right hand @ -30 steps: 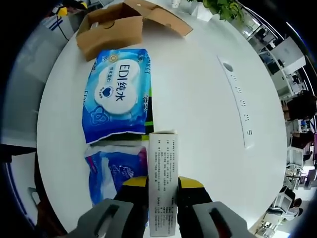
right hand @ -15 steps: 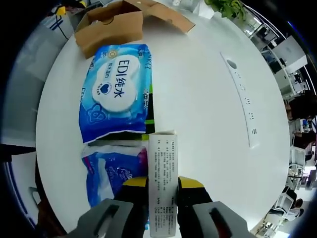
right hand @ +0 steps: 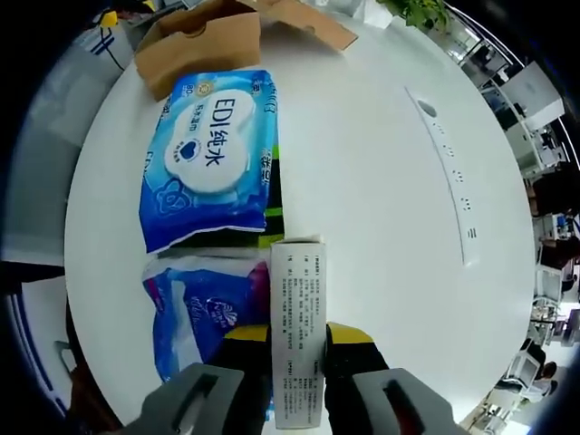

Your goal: Operate the shoe box by opening the lid, removing the specified soft item, and placing it in the target area until the item is outside and the box remains undamaged.

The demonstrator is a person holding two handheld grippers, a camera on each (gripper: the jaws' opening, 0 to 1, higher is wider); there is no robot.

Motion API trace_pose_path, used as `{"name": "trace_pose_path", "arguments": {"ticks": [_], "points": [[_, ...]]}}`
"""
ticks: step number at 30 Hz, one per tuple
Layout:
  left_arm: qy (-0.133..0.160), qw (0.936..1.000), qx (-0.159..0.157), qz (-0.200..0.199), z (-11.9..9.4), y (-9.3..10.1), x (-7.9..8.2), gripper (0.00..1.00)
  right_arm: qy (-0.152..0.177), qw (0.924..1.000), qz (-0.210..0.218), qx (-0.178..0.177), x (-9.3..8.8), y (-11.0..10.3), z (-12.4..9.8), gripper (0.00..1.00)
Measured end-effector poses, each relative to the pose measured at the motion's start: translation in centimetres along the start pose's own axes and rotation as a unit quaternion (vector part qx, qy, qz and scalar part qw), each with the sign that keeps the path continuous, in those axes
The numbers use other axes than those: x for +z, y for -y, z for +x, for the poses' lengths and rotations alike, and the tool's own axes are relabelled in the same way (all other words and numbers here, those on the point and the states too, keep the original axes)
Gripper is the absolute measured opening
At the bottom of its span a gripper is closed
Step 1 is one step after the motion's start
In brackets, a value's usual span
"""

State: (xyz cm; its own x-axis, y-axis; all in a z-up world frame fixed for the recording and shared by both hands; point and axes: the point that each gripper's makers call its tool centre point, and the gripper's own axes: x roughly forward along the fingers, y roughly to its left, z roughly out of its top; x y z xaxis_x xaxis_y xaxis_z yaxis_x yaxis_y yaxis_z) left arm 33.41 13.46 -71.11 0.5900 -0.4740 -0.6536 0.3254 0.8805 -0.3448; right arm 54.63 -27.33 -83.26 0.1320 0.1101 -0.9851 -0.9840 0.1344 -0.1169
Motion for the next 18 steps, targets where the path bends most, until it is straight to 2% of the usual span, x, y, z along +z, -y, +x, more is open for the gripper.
{"name": "trace_pose_path", "arguments": {"ticks": [18], "points": [[-0.004,0.9999,-0.011,0.007,0.46,0.13,0.38,0.51,-0.001,0.9998,0.018,-0.011,-0.39,-0.04,-0.46,0.19]]}}
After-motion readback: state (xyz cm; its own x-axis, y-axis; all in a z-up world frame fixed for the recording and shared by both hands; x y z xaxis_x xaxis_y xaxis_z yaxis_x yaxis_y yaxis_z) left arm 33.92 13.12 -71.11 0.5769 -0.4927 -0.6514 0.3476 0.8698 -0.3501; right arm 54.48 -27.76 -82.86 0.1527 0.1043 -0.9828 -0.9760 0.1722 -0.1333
